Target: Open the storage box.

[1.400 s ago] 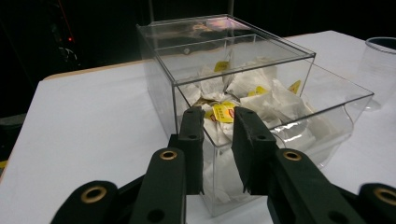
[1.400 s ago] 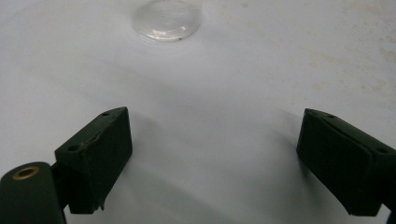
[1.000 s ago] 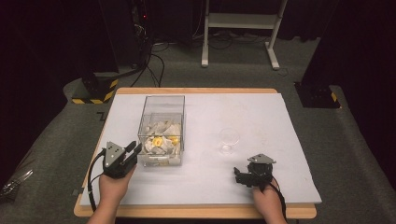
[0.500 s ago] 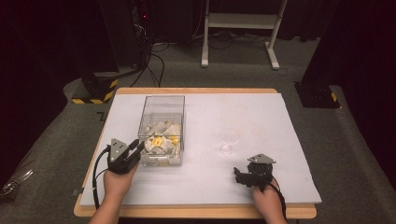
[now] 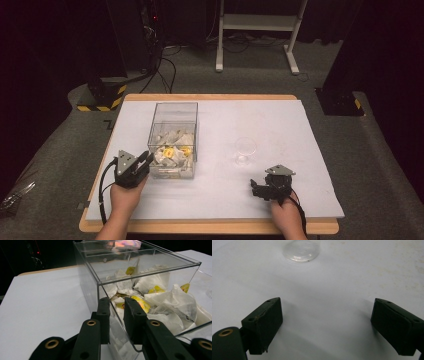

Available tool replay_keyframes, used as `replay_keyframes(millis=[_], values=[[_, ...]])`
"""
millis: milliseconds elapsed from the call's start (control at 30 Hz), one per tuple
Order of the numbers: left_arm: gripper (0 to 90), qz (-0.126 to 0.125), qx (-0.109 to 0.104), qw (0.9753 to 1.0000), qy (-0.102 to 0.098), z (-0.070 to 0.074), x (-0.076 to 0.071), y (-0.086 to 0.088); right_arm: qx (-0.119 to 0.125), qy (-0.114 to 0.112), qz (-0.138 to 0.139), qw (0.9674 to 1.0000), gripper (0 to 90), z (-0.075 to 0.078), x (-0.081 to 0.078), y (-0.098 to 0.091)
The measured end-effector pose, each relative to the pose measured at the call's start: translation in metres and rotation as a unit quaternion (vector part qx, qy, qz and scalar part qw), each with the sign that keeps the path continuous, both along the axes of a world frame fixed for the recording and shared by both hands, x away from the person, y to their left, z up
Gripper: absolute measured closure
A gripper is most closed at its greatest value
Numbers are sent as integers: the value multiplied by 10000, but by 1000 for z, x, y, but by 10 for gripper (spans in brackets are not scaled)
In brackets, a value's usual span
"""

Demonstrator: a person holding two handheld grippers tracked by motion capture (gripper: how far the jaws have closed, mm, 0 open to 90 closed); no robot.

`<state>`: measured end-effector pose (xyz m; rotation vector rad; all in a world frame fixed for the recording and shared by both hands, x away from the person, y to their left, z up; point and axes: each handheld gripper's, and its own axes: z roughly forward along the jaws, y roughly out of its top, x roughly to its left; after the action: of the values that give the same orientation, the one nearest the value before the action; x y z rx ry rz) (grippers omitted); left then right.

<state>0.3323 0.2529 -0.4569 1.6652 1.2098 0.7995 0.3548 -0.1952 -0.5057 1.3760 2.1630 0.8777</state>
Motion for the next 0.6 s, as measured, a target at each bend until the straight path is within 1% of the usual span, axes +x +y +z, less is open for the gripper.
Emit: replay_keyframes(millis=[600], values=[[764, -8, 21, 10000, 16, 0, -11, 0, -1, -1, 0, 10000, 105, 0, 0, 0]])
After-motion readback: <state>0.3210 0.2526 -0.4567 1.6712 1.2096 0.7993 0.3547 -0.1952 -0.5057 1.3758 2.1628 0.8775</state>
